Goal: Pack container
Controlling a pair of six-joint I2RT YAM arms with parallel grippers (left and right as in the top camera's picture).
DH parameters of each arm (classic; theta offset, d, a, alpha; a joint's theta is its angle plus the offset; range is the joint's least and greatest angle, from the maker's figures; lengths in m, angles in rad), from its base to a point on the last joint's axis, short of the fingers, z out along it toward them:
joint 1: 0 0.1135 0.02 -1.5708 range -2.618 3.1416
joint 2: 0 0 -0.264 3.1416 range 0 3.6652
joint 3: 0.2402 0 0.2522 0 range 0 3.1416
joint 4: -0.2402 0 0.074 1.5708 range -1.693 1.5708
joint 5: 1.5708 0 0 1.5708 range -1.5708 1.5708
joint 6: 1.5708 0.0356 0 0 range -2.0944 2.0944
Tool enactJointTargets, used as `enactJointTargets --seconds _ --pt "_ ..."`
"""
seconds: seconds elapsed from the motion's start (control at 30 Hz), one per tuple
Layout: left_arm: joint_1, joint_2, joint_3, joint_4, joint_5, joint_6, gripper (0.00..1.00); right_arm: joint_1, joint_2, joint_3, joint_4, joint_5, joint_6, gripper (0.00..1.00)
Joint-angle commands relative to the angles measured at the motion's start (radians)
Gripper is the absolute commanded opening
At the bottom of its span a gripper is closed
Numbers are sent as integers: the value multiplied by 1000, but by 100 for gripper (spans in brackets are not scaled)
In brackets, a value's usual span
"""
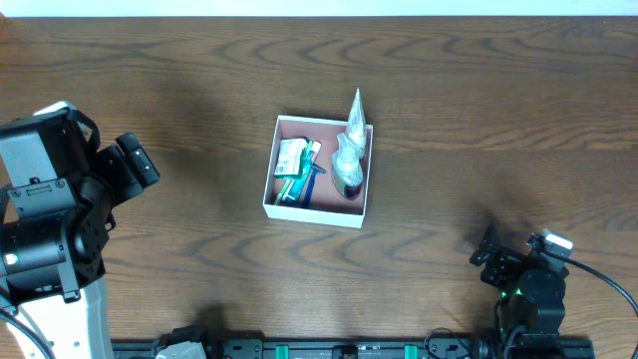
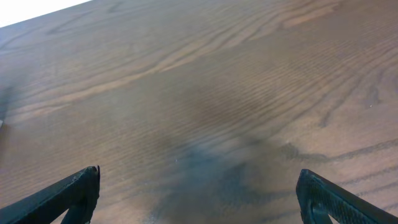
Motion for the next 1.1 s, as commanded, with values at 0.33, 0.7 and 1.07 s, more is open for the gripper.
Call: enactJointTargets --seconds 0.33,0.7,1.07 --pt "6 4 6 -3 -8 10 98 -10 -11 -24 3 13 -15 99" --pt "6 4 6 -3 -8 10 98 -10 -11 -24 3 13 -15 99" --pt "-20 -28 5 -23 -16 17 98 -10 -11 -24 3 13 -15 99"
